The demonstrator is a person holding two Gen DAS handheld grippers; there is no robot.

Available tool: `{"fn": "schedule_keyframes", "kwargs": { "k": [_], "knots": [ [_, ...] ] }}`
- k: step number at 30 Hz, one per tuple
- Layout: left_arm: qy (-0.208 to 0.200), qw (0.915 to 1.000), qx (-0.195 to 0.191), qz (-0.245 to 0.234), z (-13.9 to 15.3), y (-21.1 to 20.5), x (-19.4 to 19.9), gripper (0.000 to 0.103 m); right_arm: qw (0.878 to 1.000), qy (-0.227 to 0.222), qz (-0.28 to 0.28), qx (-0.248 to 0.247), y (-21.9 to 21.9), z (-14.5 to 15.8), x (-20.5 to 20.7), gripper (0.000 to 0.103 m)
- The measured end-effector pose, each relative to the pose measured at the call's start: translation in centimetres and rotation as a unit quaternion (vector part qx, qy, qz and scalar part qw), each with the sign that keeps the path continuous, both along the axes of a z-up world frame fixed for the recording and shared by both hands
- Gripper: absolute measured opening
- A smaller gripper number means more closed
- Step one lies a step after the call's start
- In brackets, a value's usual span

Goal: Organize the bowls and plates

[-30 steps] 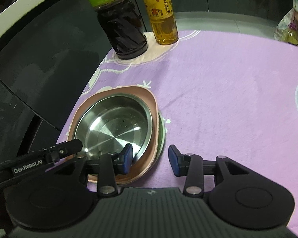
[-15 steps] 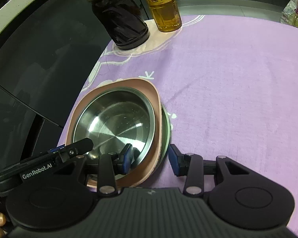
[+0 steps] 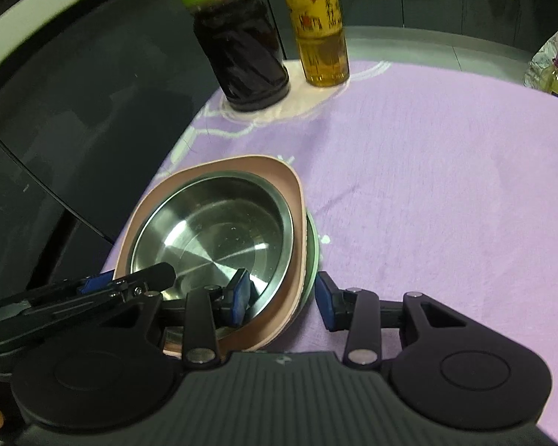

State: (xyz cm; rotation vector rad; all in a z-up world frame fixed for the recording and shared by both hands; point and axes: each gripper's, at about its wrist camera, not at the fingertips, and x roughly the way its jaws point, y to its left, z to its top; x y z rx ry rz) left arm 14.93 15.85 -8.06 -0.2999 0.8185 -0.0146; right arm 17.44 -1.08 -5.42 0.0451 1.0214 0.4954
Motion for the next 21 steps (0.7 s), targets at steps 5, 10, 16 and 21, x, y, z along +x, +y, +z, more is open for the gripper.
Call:
{"fn": "schedule_keyframes", "kwargs": {
  "k": [5, 10, 16, 21],
  "knots": [
    [-0.02, 0.9998, 0.007, -0.003, 1.5, -0.7, -1.0, 0.035, 1.0, -0.011, -0.007, 0.012, -0.6, 1.2, -0.9, 0.037],
    [-0.026, 0.9996, 0.003, -0.009, 2.4, -1.3, -2.0, 0.034, 0.999, -0.019, -0.014, 0.021, -1.5, 2.3, -1.8, 0.037],
    [-0.038, 0.999, 0.005, -0.02, 3.7, -2.6, -3.6, 0.034, 0.999, -0.032, -0.023, 0.028, -2.9, 3.7, -3.6, 0.037],
    [-0.052, 0.9981, 0.009, -0.033, 4.9, -3.9, -5.2, 0.034, 0.998, -0.044, -0.033, 0.037, -4.4, 4.7, -5.3, 0.037]
  ]
}}
